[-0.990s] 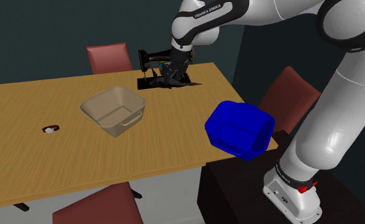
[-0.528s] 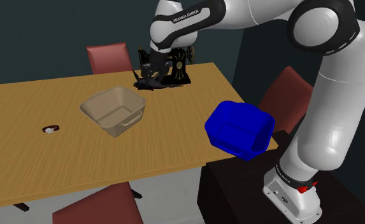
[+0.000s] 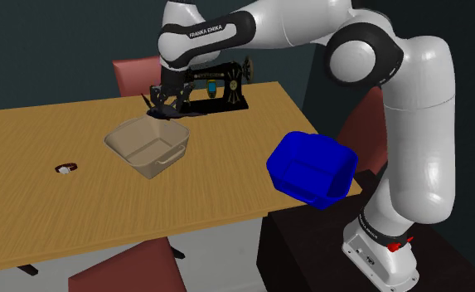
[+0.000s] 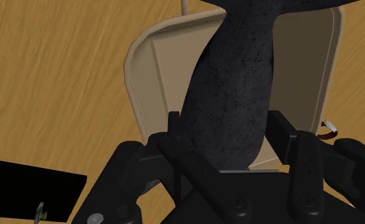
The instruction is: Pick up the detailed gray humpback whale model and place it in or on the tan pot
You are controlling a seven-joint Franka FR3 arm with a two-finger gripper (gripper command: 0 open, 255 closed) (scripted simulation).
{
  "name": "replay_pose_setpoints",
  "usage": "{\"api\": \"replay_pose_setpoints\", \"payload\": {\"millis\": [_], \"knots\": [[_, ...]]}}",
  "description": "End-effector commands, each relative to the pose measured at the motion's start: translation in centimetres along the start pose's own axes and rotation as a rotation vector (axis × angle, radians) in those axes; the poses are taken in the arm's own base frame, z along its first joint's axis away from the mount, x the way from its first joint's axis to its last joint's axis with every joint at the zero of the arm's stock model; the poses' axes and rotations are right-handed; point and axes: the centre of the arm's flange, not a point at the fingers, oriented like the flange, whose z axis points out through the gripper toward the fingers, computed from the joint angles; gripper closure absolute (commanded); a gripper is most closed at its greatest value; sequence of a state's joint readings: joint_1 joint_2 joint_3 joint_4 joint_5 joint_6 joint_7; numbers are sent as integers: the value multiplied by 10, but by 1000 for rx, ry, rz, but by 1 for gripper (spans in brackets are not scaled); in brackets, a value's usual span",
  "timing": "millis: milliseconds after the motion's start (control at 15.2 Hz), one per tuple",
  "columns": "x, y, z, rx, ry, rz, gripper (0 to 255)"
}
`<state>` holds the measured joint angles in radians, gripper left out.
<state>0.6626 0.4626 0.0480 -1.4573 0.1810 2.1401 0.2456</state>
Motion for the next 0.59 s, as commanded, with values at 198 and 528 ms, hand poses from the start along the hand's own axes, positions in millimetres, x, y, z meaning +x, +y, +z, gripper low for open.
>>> {"api": "replay_pose_setpoints", "payload": {"millis": [198, 528], "knots": [[32, -56, 22, 0, 2, 1, 255], [45, -77, 46, 0, 2, 1, 255]]}}
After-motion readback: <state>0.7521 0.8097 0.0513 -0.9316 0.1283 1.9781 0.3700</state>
